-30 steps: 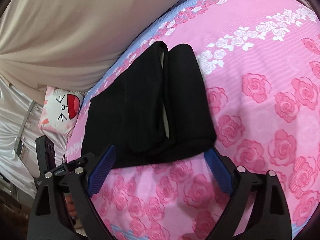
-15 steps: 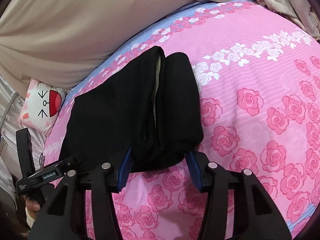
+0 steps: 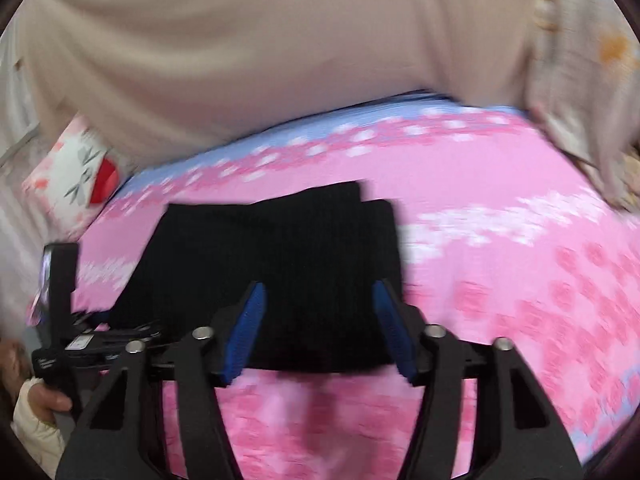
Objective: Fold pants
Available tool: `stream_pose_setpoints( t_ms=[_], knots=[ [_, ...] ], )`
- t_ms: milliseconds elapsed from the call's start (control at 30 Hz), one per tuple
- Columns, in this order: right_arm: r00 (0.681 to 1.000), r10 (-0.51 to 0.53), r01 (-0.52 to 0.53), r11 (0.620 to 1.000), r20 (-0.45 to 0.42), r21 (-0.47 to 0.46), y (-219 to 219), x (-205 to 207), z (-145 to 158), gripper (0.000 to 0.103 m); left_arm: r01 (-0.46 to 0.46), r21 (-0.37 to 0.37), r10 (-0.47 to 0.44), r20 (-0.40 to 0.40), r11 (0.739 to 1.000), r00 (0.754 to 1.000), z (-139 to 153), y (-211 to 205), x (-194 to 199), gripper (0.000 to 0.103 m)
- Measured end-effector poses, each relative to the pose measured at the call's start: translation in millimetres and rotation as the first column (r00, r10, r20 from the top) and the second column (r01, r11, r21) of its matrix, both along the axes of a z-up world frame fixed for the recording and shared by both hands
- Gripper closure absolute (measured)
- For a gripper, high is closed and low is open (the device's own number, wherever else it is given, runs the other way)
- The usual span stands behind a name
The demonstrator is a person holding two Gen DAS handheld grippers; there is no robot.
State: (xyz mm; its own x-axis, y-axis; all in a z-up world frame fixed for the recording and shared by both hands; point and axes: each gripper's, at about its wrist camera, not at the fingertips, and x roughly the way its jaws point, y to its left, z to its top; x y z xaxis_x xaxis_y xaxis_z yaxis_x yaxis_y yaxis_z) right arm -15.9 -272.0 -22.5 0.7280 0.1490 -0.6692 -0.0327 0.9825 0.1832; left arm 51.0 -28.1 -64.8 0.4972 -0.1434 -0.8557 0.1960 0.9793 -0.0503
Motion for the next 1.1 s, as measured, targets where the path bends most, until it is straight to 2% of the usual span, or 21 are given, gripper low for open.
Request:
stream_pose_setpoints(
  t_ms=[33, 67, 100, 167, 333, 433, 500, 567, 600, 633, 700, 767, 833, 900, 933, 1000, 1100],
  knots=[
    [0.999, 0.009, -0.011, 0.998, -0.039, -0.054, 8.0, 7.7, -10.4, 0.081, 0.001, 0.003, -0.001, 0.002, 1.0, 1.0, 0.0, -0.1, -0.2, 0.005],
    [0.995, -0.02, 0.007, 0.991, -0.094, -0.136, 11.0, 15.7, -28.6, 0.099, 0.004, 0.003, -0.004, 0.002, 1.0, 1.0, -0.1, 0.4, -0.2, 0.005],
    [0.995, -0.02, 0.007, 0.991, -0.093, -0.135, 5.4, 16.8, -37.4, 0.103, 0.007, 0.0, -0.007, 0.001, 1.0, 1.0, -0.1, 0.8, -0.2, 0.005],
    [0.994, -0.019, 0.011, 0.997, -0.106, -0.071, -4.1, 16.8, -32.2, 0.103, 0.016, 0.0, -0.016, -0.001, 1.0, 1.0, 0.2, 1.1, -1.0, 0.005],
    [0.999, -0.023, 0.017, 0.992, -0.045, -0.129, -1.8, 27.4, 7.9, 0.1, 0.016, 0.023, -0.016, 0.016, 1.0, 1.0, 2.6, -3.7, -3.7, 0.005],
    [1.0, -0.005, 0.003, 0.986, -0.013, -0.168, 2.6, 58.1, 24.8, 0.099, 0.018, 0.038, -0.019, 0.025, 0.999, 0.999, 4.6, -6.0, -4.4, 0.005],
    [0.999, 0.015, -0.02, 0.982, -0.029, -0.189, 5.2, 83.0, 23.0, 0.098, 0.023, 0.038, -0.024, 0.024, 0.999, 0.999, 4.9, -5.0, -3.7, 0.005],
    [0.991, 0.057, -0.08, 0.976, -0.119, -0.203, 7.1, 115.8, 3.5, 0.098, 0.027, 0.033, -0.028, 0.018, 0.999, 0.999, 4.4, -3.2, -2.1, 0.005],
    [0.986, 0.041, -0.085, 0.96, -0.164, -0.268, 6.2, 127.6, -11.3, 0.103, 0.03, 0.031, -0.031, 0.015, 0.999, 0.999, 4.4, -2.4, -1.6, 0.005],
    [0.983, -0.002, -0.063, 0.936, -0.185, -0.347, -0.4, 135.8, -27.1, 0.103, 0.035, 0.032, -0.035, 0.016, 0.999, 0.999, 4.6, -2.1, -1.4, 0.005],
    [0.982, 0.004, -0.05, 0.97, -0.188, -0.239, -18.5, 135.3, -29.0, 0.103, 0.047, 0.041, -0.048, 0.031, 0.998, 0.998, 6.8, -2.2, -3.0, 0.005],
    [0.983, 0.014, -0.045, 0.985, -0.183, -0.169, -27.8, 124.3, -13.6, 0.103, 0.049, 0.075, -0.053, 0.06, 0.996, 0.997, 11.3, -3.2, -6.0, 0.005],
    [0.987, -0.001, -0.024, 0.988, -0.158, -0.154, -33.4, 108.5, -0.7, 0.087, 0.049, 0.099, -0.059, 0.106, 0.994, 0.993, 21.5, -2.9, -10.0, 0.006],
    [0.986, 0.035, -0.043, 0.998, -0.166, -0.049, -47.6, 89.2, 6.7, 0.038, 0.075, 0.086, -0.085, 0.119, 0.993, 0.989, 29.0, -1.2, -11.6, 0.006],
    [0.983, 0.063, -0.064, 0.998, -0.173, 0.003, -51.5, 79.4, 7.2, 0.033, 0.097, 0.066, -0.104, 0.103, 0.993, 0.989, 29.6, 0.0, -10.2, 0.006],
    [0.965, 0.116, -0.096, 0.991, -0.236, 0.092, -57.4, 65.4, -3.3, 0.034, 0.129, 0.005, -0.129, 0.049, 0.992, 0.99, 24.9, 2.9, -3.2, 0.006],
    [0.941, 0.155, -0.114, 0.982, -0.3, 0.149, -56.7, 57.2, -26.0, 0.033, 0.12, -0.049, -0.121, -0.021, 0.992, 0.992, 12.7, 4.9, 10.4, 0.006]
  ],
)
